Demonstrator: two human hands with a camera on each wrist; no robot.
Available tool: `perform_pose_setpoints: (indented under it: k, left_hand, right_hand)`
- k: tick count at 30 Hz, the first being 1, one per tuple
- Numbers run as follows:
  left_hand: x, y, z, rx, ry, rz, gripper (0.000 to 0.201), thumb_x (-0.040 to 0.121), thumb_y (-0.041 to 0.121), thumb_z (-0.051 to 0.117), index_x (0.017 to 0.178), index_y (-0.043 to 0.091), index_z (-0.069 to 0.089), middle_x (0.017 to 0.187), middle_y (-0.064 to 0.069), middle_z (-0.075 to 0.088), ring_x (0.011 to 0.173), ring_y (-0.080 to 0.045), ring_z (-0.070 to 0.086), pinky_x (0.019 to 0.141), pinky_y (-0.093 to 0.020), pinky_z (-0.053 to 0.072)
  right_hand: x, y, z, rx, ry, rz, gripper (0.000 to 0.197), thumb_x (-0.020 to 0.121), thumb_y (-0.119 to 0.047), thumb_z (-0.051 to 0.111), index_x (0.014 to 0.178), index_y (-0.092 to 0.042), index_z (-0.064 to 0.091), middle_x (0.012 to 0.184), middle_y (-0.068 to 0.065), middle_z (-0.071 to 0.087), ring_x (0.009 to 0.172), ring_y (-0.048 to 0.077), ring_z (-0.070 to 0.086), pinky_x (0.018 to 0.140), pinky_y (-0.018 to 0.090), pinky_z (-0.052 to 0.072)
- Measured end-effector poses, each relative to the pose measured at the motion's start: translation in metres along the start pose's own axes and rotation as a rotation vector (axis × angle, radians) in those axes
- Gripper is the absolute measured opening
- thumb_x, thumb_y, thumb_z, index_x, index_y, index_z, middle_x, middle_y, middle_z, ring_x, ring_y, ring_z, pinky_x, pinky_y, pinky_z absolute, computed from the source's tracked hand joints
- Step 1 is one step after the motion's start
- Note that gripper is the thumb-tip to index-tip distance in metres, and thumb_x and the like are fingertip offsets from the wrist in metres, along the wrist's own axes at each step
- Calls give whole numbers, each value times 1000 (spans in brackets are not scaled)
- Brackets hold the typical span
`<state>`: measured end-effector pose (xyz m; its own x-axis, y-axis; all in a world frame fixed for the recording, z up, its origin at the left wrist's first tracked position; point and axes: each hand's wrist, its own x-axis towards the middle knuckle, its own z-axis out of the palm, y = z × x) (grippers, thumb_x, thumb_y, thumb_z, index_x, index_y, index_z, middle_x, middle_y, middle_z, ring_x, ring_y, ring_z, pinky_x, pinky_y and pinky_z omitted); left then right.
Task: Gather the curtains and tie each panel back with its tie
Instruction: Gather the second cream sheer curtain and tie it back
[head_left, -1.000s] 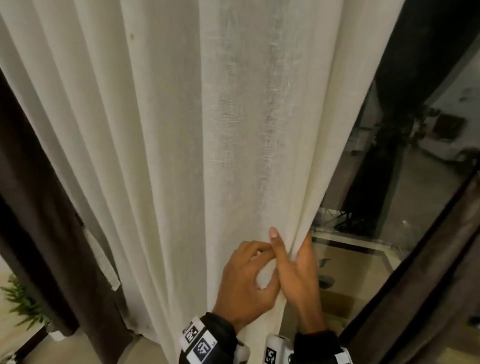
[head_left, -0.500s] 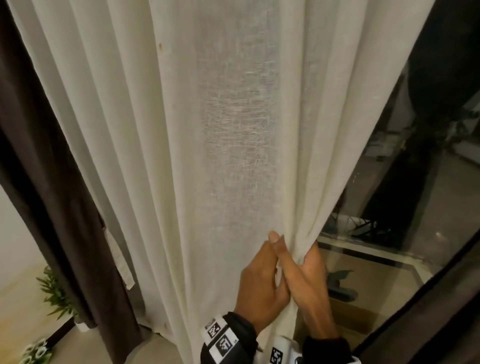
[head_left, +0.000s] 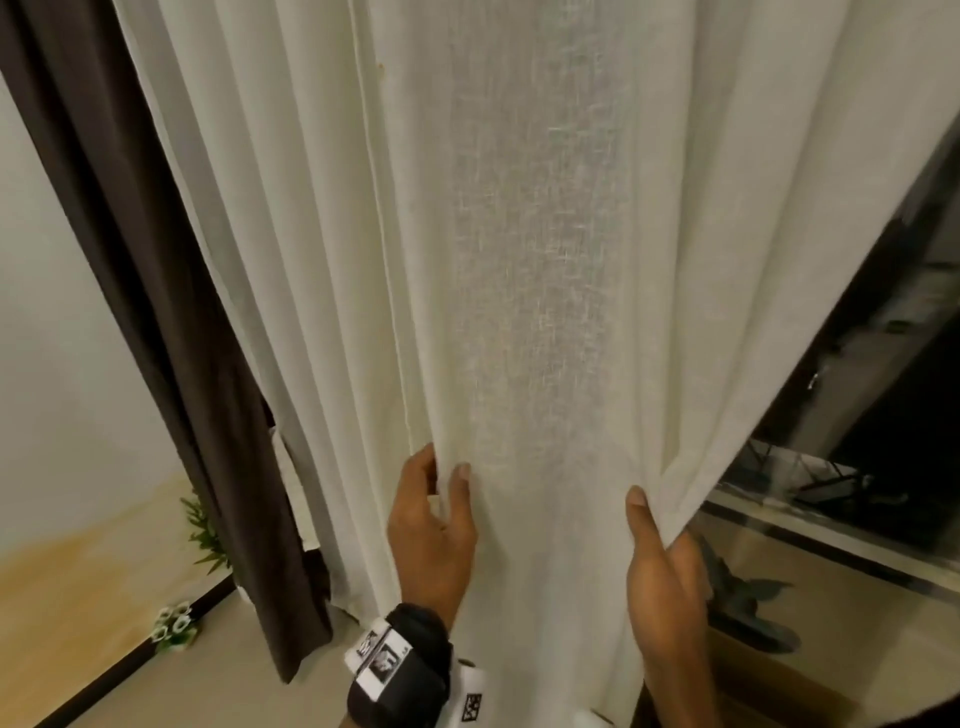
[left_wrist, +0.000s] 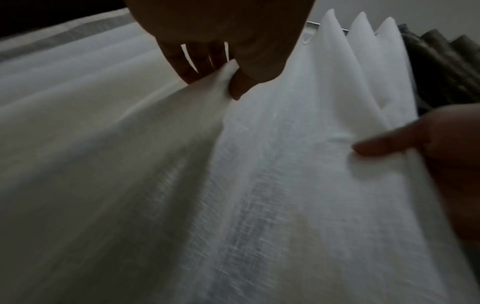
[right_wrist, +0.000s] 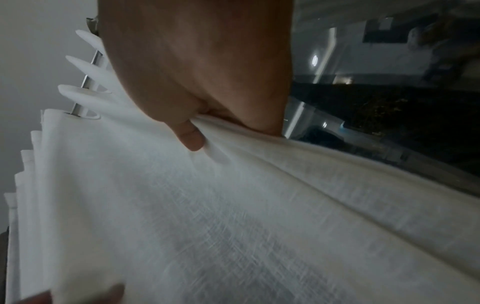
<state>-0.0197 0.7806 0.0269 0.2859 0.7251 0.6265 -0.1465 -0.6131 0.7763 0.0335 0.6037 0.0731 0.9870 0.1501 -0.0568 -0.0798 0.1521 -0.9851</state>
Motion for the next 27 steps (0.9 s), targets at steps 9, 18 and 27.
perform_pose_setpoints:
  k: [9, 18, 27]
  left_hand:
    - [-20, -3, 4, -155, -741, 219, 24, 101, 15, 65, 124, 22, 69, 116, 10, 70, 105, -8, 66, 87, -30, 58]
    - [53, -42, -21, -349, -666, 18, 57, 95, 53, 66, 148, 38, 51, 141, 27, 55, 133, -3, 58, 106, -27, 54]
    - [33, -2, 21, -435, -1295, -9, 101, 78, 64, 86, 160, 38, 32, 150, 13, 56, 137, -8, 57, 113, -34, 54]
  right_hand:
    - [-8, 12, 63, -145, 15, -126, 70, 84, -45, 82, 145, -24, 53, 124, -1, 68, 113, 26, 67, 95, 37, 58]
    - [-7, 22, 79, -119, 312, -140, 50, 109, -46, 50, 136, -6, 62, 125, 19, 66, 125, 44, 61, 115, 59, 44]
    - [-41, 64, 83, -512, 59, -279, 37, 95, -11, 74, 131, -21, 67, 128, 5, 70, 125, 8, 65, 117, 39, 45]
